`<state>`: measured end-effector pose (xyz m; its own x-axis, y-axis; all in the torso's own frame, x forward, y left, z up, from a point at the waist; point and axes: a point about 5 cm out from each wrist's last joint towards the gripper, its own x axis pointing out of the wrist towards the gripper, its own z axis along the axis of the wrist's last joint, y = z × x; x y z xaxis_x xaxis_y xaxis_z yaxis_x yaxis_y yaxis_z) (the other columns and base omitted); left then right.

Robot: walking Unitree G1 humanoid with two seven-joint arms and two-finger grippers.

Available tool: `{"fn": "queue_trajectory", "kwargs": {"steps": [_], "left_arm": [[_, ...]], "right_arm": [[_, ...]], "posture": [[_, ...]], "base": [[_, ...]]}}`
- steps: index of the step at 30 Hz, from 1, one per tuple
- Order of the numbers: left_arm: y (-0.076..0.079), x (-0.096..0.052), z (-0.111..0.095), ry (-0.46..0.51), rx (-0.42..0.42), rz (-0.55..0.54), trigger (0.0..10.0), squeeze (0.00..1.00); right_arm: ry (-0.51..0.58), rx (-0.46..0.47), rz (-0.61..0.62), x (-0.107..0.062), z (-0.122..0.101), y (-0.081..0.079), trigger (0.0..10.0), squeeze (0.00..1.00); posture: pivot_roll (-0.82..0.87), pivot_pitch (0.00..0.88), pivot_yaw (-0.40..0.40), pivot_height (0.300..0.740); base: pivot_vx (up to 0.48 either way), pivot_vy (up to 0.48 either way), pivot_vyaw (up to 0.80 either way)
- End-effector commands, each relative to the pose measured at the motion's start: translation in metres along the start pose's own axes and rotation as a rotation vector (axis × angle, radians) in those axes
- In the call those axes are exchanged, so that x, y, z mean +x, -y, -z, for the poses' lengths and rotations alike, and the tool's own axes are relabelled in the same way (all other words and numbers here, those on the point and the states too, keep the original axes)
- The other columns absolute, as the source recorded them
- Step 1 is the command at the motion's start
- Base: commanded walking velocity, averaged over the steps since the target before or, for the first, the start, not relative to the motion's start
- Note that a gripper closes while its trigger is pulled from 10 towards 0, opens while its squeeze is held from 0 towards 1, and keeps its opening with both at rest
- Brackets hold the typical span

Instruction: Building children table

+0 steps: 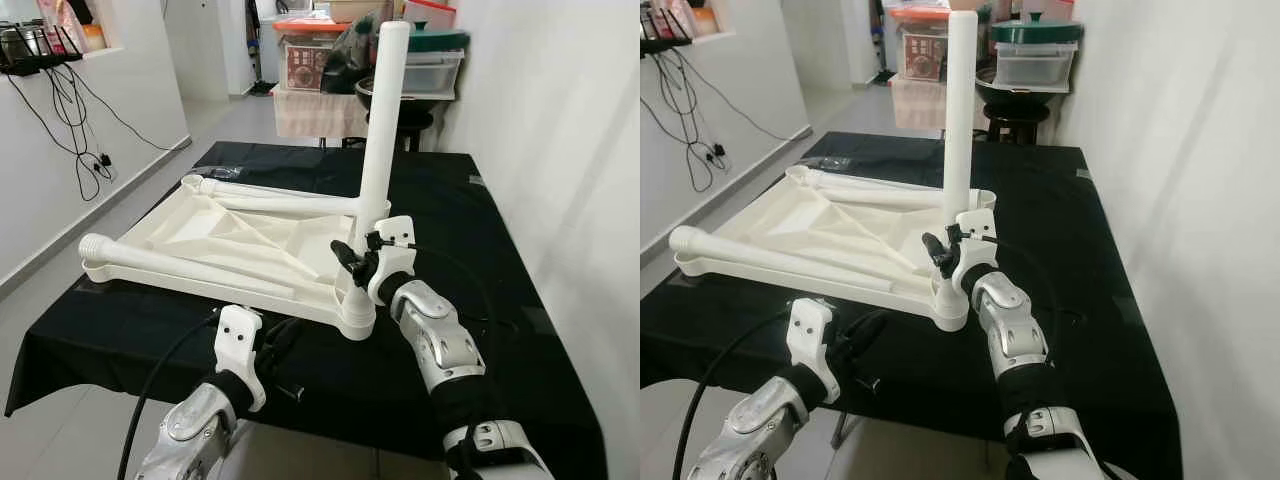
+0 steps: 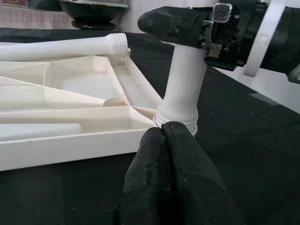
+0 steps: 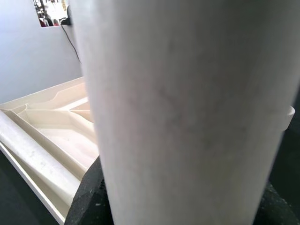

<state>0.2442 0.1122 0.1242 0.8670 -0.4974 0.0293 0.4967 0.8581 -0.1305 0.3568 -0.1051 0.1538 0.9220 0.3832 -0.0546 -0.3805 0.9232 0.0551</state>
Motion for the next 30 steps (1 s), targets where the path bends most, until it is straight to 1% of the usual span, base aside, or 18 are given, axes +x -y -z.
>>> {"fn": "queue_trajectory", "kwargs": {"steps": [1,2,3,4,5,6,8,12,13,14,15,17,18,22,23,26,27,30], "left_arm": [[-0.001,-0.001,0.001,-0.011,-0.002,-0.003,10.0,0.00],[-0.001,-0.001,0.001,-0.012,-0.002,-0.001,10.0,0.00],[-0.001,-0.001,0.001,-0.012,-0.002,-0.001,10.0,0.00],[0.000,-0.001,0.001,-0.012,-0.002,0.000,10.0,0.00],[0.000,-0.001,0.001,-0.012,-0.002,0.000,10.0,0.00],[0.000,0.000,0.001,-0.013,-0.002,0.000,10.0,0.00],[0.001,0.000,0.002,-0.013,-0.002,0.001,10.0,0.00],[0.001,0.000,0.002,-0.013,-0.002,0.001,10.0,0.00],[0.001,0.001,0.002,-0.012,-0.003,0.000,10.0,0.00],[0.001,0.001,0.002,-0.012,-0.003,0.000,10.0,0.00],[0.002,0.001,0.002,-0.010,-0.004,0.000,10.0,0.00],[0.003,0.000,0.001,-0.009,-0.004,-0.001,10.0,0.00],[0.003,0.000,0.001,-0.009,-0.004,-0.001,10.0,0.00],[0.004,0.000,0.002,-0.008,-0.003,-0.001,10.0,0.00],[0.004,0.000,0.002,-0.008,-0.004,-0.001,10.0,0.00],[0.004,-0.001,0.002,-0.008,-0.005,-0.001,10.0,0.00],[0.005,-0.001,0.002,-0.008,-0.006,0.000,10.0,0.00],[0.005,-0.001,0.002,-0.008,-0.007,0.000,10.0,0.00]], "right_arm": [[-0.134,0.054,0.020,-0.006,0.029,0.001,8.2,0.00],[-0.106,0.051,-0.008,-0.005,0.023,-0.001,10.0,0.00],[-0.106,0.051,-0.008,-0.005,0.023,-0.001,10.0,0.00],[-0.085,0.045,-0.039,-0.004,0.018,-0.002,10.0,0.21],[-0.085,0.045,-0.039,-0.004,0.018,-0.002,10.0,0.21],[-0.061,0.058,-0.114,-0.003,0.012,-0.004,10.0,1.00],[-0.025,0.080,-0.265,0.001,0.000,-0.005,10.0,1.00],[-0.016,0.085,-0.297,0.001,-0.003,-0.005,10.0,1.00],[-0.017,0.058,-0.373,0.001,-0.008,0.001,10.0,0.10],[-0.017,0.058,-0.373,0.001,-0.008,0.001,10.0,0.10],[-0.029,0.032,-0.452,0.000,-0.012,0.006,10.0,0.00],[-0.052,-0.007,-0.588,-0.003,-0.018,0.015,10.0,0.00],[-0.052,-0.007,-0.588,-0.003,-0.018,0.015,10.0,0.00],[-0.096,-0.036,-0.682,-0.005,-0.017,0.018,10.0,0.00],[-0.103,-0.038,-0.679,-0.004,-0.017,0.019,10.0,0.00],[-0.114,-0.014,-0.732,-0.002,-0.018,0.020,10.0,0.00],[-0.116,-0.015,-0.753,-0.003,-0.018,0.020,2.6,0.00],[-0.117,-0.017,-0.764,-0.003,-0.018,0.020,2.6,0.00]], "posture": [[0.00,0.000,-0.009,0.740],[0.00,0.000,-0.007,0.740],[0.00,0.000,-0.007,0.740],[0.00,0.000,-0.008,0.740],[0.00,0.000,-0.008,0.740],[0.00,0.000,-0.012,0.740],[0.00,0.000,-0.012,0.740],[0.00,0.000,-0.012,0.740],[0.01,0.000,-0.019,0.740],[0.01,0.000,-0.019,0.740],[0.01,0.000,-0.022,0.740],[0.02,0.000,-0.026,0.740],[0.02,0.000,-0.026,0.740],[0.02,0.000,-0.031,0.740],[0.03,0.000,-0.033,0.740],[0.03,0.000,-0.035,0.740],[0.03,0.000,-0.037,0.740],[0.03,0.000,-0.037,0.740]], "base": [[0.000,0.000,0.00],[0.000,0.000,0.00],[0.000,0.000,0.00],[0.000,0.000,0.00],[0.000,0.000,0.00],[0.000,0.000,0.00],[0.000,0.000,0.00],[0.000,0.000,0.00],[0.000,0.000,0.00],[0.000,0.000,0.00],[0.000,0.000,0.00],[0.000,0.000,0.00],[0.000,0.000,0.00],[0.000,0.000,0.00],[0.000,0.000,0.00],[0.000,0.000,0.00],[0.000,0.000,0.00],[0.000,0.000,0.00]]}}
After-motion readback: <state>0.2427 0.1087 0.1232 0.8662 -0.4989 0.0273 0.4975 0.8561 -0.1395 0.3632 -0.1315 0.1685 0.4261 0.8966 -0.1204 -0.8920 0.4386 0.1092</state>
